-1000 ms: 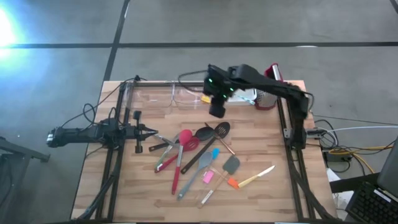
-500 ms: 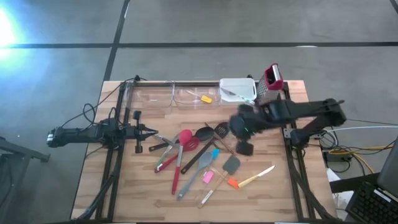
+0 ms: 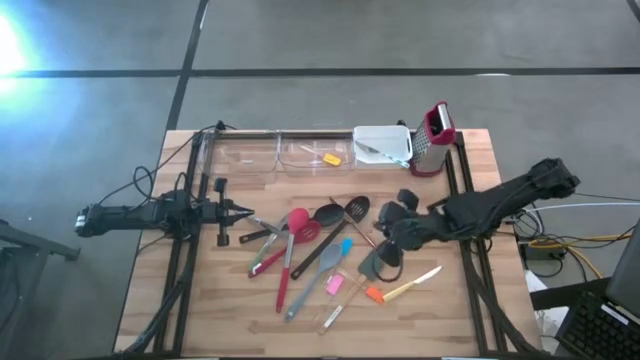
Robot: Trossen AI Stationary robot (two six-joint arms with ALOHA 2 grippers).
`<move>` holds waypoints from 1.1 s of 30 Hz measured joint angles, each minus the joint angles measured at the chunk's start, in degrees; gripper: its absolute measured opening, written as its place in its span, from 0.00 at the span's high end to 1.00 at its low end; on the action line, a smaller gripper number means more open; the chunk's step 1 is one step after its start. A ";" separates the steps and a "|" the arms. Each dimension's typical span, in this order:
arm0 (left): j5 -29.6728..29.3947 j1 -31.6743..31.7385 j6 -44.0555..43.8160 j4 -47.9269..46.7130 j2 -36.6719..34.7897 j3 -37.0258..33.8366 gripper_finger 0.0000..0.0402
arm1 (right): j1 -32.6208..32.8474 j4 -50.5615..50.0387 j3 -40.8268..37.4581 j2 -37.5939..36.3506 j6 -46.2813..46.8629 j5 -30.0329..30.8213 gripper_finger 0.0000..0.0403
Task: Pick & Place Kitchen Items
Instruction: Put the gold table knife into the white bin
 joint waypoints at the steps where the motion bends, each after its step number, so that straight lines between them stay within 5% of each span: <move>1: -0.01 0.02 0.00 -0.02 0.00 0.00 0.94 | -0.48 1.16 -1.39 0.41 0.11 0.41 0.97; 17: -0.01 0.00 0.00 -0.03 0.00 0.00 0.94 | -8.73 6.24 -8.23 9.59 6.23 0.02 0.71; 33: -0.01 0.02 0.01 -0.05 0.00 0.00 0.94 | -13.27 13.63 -8.24 23.14 5.91 -10.66 0.57</move>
